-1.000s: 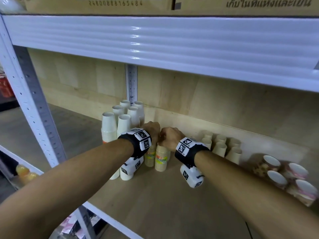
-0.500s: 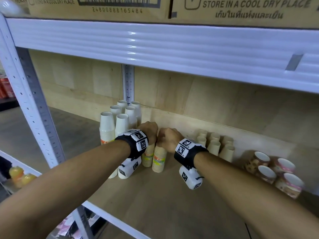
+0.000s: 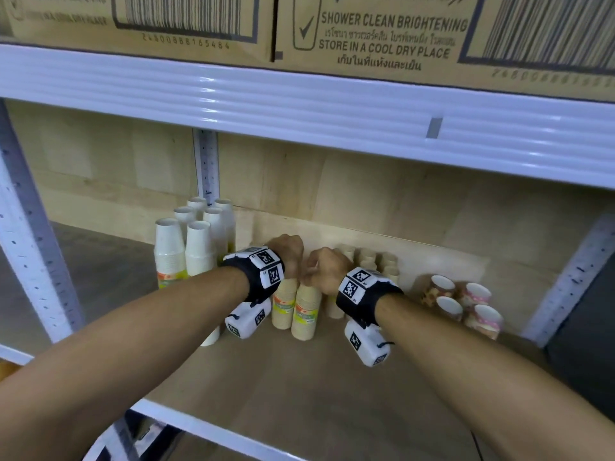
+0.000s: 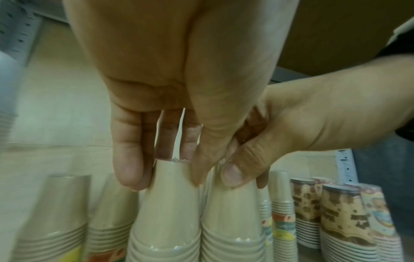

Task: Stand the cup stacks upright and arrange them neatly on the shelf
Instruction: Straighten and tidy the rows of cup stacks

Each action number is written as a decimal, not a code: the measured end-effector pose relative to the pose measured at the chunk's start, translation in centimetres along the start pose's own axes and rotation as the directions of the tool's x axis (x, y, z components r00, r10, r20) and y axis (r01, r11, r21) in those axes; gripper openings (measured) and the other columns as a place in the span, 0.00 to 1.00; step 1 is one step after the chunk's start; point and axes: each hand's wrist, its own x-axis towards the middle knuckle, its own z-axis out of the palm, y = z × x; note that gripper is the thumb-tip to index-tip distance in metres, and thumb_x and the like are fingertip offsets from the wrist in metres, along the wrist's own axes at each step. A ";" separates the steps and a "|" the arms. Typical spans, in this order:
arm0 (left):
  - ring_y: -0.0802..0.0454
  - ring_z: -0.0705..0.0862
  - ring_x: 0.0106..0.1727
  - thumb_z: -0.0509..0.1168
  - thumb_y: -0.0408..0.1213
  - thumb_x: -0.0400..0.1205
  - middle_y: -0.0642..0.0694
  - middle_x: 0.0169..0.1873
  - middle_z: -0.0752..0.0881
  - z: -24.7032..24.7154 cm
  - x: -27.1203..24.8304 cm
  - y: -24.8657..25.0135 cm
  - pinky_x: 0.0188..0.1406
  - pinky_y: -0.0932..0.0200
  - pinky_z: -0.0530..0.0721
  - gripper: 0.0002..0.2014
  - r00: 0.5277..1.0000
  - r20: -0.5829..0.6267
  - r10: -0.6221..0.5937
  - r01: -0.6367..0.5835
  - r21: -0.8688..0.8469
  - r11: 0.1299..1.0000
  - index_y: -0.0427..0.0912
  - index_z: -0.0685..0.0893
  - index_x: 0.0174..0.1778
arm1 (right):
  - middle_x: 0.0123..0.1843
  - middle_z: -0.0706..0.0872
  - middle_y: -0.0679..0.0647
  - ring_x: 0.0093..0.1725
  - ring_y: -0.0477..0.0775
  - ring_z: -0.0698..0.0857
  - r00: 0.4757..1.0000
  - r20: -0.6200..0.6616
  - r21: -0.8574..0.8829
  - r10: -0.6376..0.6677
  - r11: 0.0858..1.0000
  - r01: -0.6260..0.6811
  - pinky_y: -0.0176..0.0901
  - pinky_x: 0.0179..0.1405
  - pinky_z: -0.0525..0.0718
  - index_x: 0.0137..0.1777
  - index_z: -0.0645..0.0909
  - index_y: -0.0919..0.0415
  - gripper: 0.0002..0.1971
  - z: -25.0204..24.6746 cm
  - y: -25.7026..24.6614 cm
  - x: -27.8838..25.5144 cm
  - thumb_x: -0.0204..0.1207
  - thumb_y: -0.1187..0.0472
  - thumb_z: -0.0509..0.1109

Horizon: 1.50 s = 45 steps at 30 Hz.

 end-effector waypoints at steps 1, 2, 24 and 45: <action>0.41 0.86 0.52 0.72 0.37 0.77 0.39 0.52 0.85 0.1 0.1 0.5 0.44 0.52 0.84 0.11 1.000 0.003 0.012 -0.011 -0.005 1.000 0.37 0.81 0.51 | 0.46 0.84 0.53 0.47 0.55 0.84 1.000 -0.010 -0.005 0.016 1.000 -0.016 0.39 0.40 0.78 0.53 0.87 0.60 0.14 -0.4 0.4 -0.4 0.71 0.52 0.77; 0.41 0.86 0.53 0.72 0.36 0.77 0.38 0.54 0.85 0.2 0.1 1.1 0.44 0.52 0.84 0.11 1.000 0.003 0.019 -0.019 -0.010 1.000 0.37 0.81 0.52 | 0.48 0.84 0.54 0.48 0.56 0.84 0.999 -0.019 -0.006 0.037 0.999 -0.037 0.39 0.41 0.77 0.54 0.86 0.61 0.15 -0.7 0.8 -0.7 0.71 0.52 0.78; 0.40 0.85 0.57 0.66 0.30 0.81 0.37 0.57 0.85 1.5 1.6 7.9 0.44 0.56 0.80 0.12 0.987 0.000 0.163 -0.161 -0.152 0.975 0.36 0.84 0.60 | 0.42 0.89 0.55 0.43 0.57 0.87 0.983 -0.050 -0.070 0.179 0.981 -0.182 0.45 0.38 0.83 0.39 0.81 0.56 0.03 -2.2 7.8 -2.5 0.70 0.59 0.72; 0.45 0.83 0.55 0.71 0.44 0.78 0.47 0.55 0.83 0.4 3.0 5.6 0.51 0.56 0.82 0.13 0.985 -0.053 0.167 -0.174 -0.198 0.965 0.49 0.85 0.58 | 0.50 0.87 0.54 0.49 0.58 0.86 0.981 -0.119 -0.066 0.155 0.984 -0.163 0.51 0.52 0.87 0.50 0.84 0.56 0.13 -3.9 7.3 -1.1 0.72 0.48 0.69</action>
